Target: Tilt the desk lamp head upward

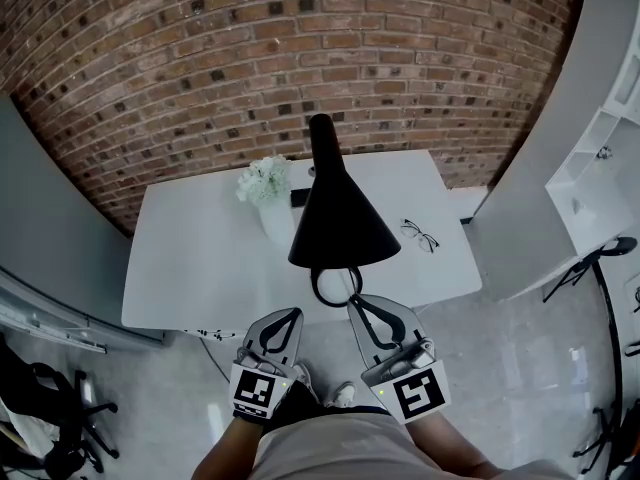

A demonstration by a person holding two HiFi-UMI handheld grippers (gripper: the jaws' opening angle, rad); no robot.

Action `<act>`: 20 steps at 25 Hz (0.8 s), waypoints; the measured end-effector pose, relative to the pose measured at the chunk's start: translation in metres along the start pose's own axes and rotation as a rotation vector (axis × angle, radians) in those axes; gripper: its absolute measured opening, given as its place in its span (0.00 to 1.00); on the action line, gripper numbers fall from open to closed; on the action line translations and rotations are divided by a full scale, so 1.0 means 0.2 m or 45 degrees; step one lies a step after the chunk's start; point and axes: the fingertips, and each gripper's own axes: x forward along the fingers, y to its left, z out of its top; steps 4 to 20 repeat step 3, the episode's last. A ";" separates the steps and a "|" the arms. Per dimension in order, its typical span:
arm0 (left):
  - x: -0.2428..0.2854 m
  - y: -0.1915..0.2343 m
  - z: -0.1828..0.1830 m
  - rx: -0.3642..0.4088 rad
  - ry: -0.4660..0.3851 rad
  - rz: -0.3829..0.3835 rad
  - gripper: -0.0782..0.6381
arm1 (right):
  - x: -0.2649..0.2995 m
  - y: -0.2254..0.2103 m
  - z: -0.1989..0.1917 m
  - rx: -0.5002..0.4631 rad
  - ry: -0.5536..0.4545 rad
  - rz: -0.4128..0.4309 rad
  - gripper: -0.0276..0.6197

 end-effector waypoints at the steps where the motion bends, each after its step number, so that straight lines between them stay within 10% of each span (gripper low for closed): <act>1: 0.00 0.00 0.00 0.000 -0.001 -0.001 0.12 | 0.00 0.00 0.00 0.001 0.002 0.001 0.07; 20: 0.00 -0.01 0.00 0.002 -0.004 -0.004 0.12 | 0.00 0.00 0.00 0.004 0.004 0.004 0.07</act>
